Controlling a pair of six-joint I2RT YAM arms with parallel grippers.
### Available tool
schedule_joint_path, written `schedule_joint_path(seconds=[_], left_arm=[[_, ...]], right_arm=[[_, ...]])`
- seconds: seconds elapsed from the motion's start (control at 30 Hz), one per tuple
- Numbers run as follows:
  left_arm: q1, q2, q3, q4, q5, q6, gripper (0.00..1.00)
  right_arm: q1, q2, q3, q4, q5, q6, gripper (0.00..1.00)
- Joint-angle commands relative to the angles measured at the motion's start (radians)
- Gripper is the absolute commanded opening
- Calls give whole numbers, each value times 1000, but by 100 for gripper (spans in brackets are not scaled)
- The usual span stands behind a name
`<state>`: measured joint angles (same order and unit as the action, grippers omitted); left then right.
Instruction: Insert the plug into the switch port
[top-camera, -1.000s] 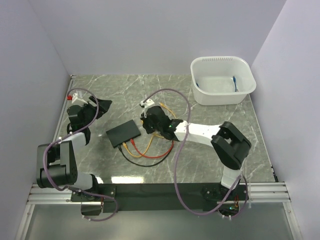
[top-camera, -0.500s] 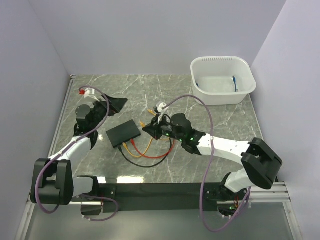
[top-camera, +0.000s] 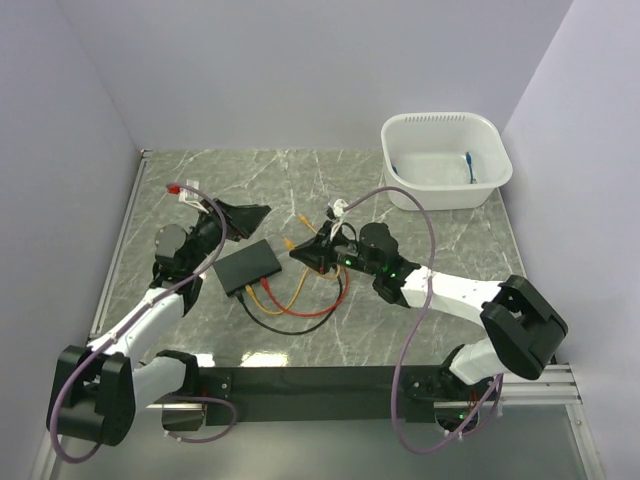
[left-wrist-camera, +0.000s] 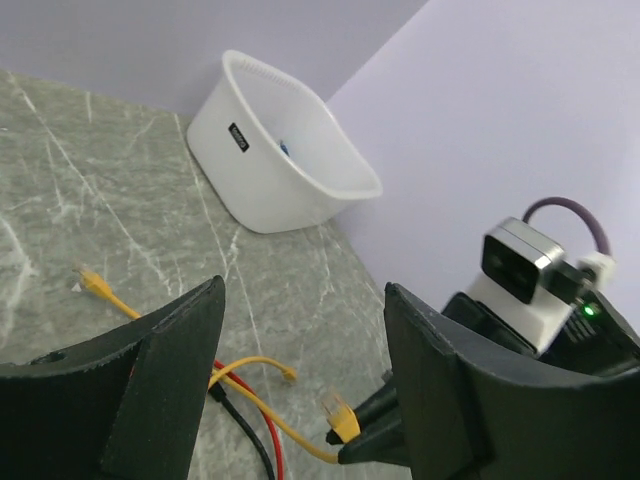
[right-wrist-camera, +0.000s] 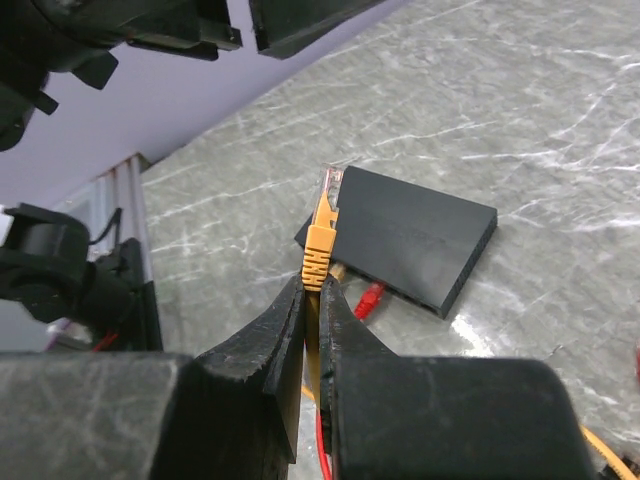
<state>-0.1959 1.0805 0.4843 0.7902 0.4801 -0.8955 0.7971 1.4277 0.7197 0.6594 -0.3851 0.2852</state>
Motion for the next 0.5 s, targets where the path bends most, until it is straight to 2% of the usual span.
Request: schedule_joint_path(seconds=[0.0, 0.07, 0.17, 0.2, 0.23, 0.3, 0.47], left_arm=[[-16, -45, -13, 40, 22, -5, 70], [-19, -73, -18, 20, 17, 0, 71], [-20, -120, -24, -18, -15, 23, 71], [-20, -131, -26, -43, -26, 29, 71], [-22, -149, -29, -52, -32, 35, 72], [-22, -162, -33, -68, -43, 47, 72], [-22, -162, -39, -74, -31, 52, 71]], right_arm=[[-38, -24, -25, 155, -124, 71, 0], [-38, -39, -26, 143, -109, 65, 0], [43, -72, 23, -51, 180, -70, 0], [72, -78, 33, -82, 354, -105, 0], [130, -75, 43, -125, 447, -171, 0], [171, -63, 67, -145, 629, -221, 0], [253, -52, 73, -135, 839, -309, 0]])
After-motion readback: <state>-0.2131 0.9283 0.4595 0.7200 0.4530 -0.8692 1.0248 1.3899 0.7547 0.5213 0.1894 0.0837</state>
